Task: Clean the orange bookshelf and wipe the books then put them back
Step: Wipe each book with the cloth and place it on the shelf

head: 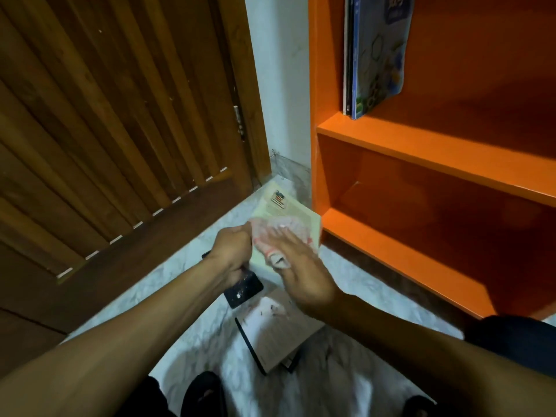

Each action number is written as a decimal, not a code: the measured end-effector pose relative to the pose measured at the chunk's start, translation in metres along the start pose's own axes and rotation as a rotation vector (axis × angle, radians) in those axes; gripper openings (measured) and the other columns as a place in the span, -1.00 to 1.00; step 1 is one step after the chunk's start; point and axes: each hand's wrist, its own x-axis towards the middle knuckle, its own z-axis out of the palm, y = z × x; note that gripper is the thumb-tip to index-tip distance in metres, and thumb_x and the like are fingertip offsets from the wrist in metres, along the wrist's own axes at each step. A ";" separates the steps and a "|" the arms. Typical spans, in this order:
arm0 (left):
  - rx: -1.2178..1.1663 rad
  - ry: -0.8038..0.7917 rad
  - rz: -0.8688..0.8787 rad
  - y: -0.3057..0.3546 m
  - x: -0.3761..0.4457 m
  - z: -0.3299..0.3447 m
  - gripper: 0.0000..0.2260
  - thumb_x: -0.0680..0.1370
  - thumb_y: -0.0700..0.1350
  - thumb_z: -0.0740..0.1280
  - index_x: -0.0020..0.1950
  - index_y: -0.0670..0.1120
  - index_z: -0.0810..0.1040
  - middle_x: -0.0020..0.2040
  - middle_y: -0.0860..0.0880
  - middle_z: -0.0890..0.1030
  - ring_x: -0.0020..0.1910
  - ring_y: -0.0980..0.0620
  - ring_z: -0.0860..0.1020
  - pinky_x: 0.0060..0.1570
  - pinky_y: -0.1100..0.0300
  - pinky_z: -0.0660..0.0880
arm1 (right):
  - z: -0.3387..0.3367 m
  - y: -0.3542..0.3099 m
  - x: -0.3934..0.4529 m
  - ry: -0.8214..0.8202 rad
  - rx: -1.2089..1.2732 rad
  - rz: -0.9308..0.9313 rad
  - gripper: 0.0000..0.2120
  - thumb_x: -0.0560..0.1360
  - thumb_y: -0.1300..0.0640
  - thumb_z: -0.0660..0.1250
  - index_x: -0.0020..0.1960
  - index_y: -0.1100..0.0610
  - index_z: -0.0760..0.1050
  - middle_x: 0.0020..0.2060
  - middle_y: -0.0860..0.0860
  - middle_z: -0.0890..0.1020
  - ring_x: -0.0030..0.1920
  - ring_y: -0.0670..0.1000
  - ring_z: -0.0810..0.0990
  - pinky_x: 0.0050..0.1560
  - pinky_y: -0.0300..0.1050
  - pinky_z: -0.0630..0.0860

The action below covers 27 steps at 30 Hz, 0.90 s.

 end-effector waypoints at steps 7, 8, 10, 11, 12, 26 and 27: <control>-0.114 0.186 0.078 0.022 0.010 -0.022 -0.77 0.68 0.00 0.20 0.09 -0.09 0.60 0.05 -0.10 0.69 -0.07 -0.13 0.69 -0.02 -0.03 0.63 | -0.014 0.008 -0.003 -0.183 -0.053 -0.332 -0.57 0.52 0.28 0.22 0.37 0.13 0.49 0.41 0.02 0.49 0.53 -0.10 0.24 0.51 0.00 0.22; -0.113 0.205 0.097 0.025 0.010 -0.026 -0.78 0.68 0.01 0.21 0.10 -0.06 0.60 0.04 -0.07 0.68 -0.08 -0.09 0.68 -0.03 -0.03 0.63 | -0.019 0.009 -0.002 -0.189 -0.086 -0.363 -0.58 0.51 0.23 0.20 0.35 0.14 0.51 0.38 0.03 0.52 0.52 -0.08 0.26 0.51 -0.04 0.21; -0.107 0.224 0.145 0.032 0.009 -0.031 -0.80 0.68 0.01 0.20 0.05 0.01 0.61 0.05 -0.03 0.67 -0.06 -0.05 0.67 -0.06 0.00 0.62 | -0.026 0.011 -0.001 -0.185 -0.115 -0.380 -0.53 0.47 0.15 0.13 0.34 0.15 0.52 0.36 0.03 0.54 0.50 -0.08 0.28 0.50 -0.13 0.19; -0.100 0.230 0.169 0.035 0.008 -0.034 -0.80 0.68 0.01 0.19 0.02 0.04 0.61 0.07 -0.02 0.67 -0.03 -0.05 0.66 -0.05 0.01 0.62 | -0.028 0.013 -0.002 -0.171 -0.123 -0.364 -0.50 0.44 0.15 0.11 0.34 0.14 0.51 0.36 0.02 0.54 0.50 -0.09 0.29 0.49 -0.13 0.20; -0.091 0.232 0.196 0.038 0.007 -0.036 -0.79 0.68 0.01 0.19 0.00 0.06 0.60 0.08 -0.02 0.67 0.01 -0.06 0.66 -0.01 0.01 0.61 | -0.028 0.015 -0.003 -0.159 -0.127 -0.331 -0.49 0.43 0.16 0.11 0.35 0.12 0.50 0.36 0.01 0.53 0.49 -0.10 0.30 0.49 -0.12 0.22; -0.091 0.032 0.200 0.030 -0.022 -0.031 -0.73 0.68 0.00 0.17 0.12 -0.08 0.63 0.01 -0.11 0.72 0.00 -0.12 0.70 -0.06 0.00 0.62 | -0.033 0.022 0.016 -0.081 1.526 0.939 -0.50 0.60 -0.17 0.21 0.35 0.17 0.50 0.26 0.29 0.57 0.26 0.34 0.55 0.35 0.36 0.37; -0.060 -0.001 0.194 0.026 -0.022 -0.027 -0.72 0.68 0.00 0.17 0.14 -0.09 0.63 0.01 -0.12 0.73 0.00 -0.13 0.70 -0.05 0.00 0.63 | -0.037 0.016 0.017 -0.116 1.552 0.883 -0.54 0.60 -0.12 0.26 0.35 0.17 0.50 0.28 0.29 0.56 0.27 0.33 0.54 0.32 0.34 0.41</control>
